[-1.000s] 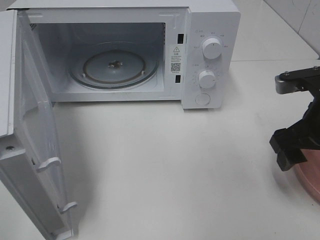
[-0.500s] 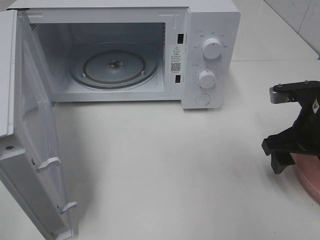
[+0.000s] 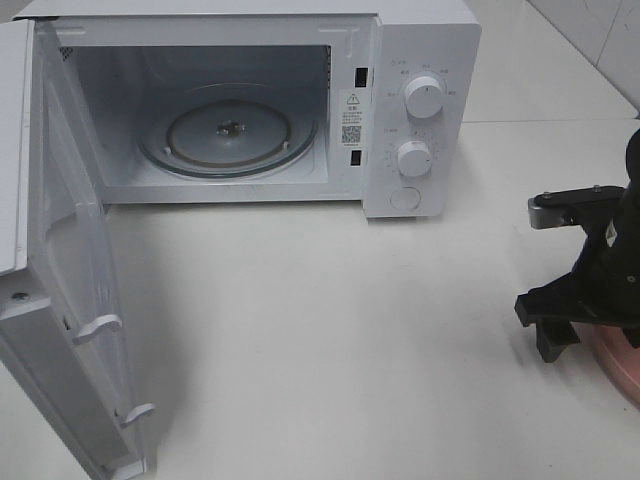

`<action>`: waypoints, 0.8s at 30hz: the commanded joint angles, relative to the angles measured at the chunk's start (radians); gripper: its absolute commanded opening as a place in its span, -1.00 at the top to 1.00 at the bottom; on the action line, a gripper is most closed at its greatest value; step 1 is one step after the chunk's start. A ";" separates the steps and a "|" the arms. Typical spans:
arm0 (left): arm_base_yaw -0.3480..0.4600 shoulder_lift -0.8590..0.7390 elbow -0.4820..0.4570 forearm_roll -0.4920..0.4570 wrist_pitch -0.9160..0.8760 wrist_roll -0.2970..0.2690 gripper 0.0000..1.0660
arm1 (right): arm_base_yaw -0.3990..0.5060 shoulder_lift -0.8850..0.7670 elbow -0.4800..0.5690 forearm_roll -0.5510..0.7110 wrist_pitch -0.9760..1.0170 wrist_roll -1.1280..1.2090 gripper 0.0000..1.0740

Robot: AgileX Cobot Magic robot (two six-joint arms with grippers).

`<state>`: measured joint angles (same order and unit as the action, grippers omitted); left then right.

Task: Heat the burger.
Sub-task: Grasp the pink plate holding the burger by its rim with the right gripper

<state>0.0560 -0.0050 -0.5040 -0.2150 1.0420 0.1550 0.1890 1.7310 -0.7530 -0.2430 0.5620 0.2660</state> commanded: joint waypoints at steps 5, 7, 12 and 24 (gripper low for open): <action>-0.005 -0.020 0.000 -0.004 -0.003 -0.004 -0.87 | -0.005 0.045 0.002 -0.010 -0.034 0.007 -0.46; -0.005 -0.020 0.000 -0.004 -0.003 -0.004 -0.87 | -0.005 0.069 0.003 -0.010 -0.034 0.007 -0.43; -0.005 -0.020 0.000 -0.004 -0.003 -0.004 -0.87 | -0.005 0.074 0.005 -0.011 -0.034 0.007 -0.30; -0.005 -0.020 0.000 -0.004 -0.003 -0.004 -0.87 | -0.005 0.074 0.005 -0.032 -0.033 0.029 0.98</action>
<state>0.0560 -0.0050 -0.5040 -0.2150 1.0420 0.1550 0.1840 1.7980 -0.7540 -0.2860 0.5380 0.2880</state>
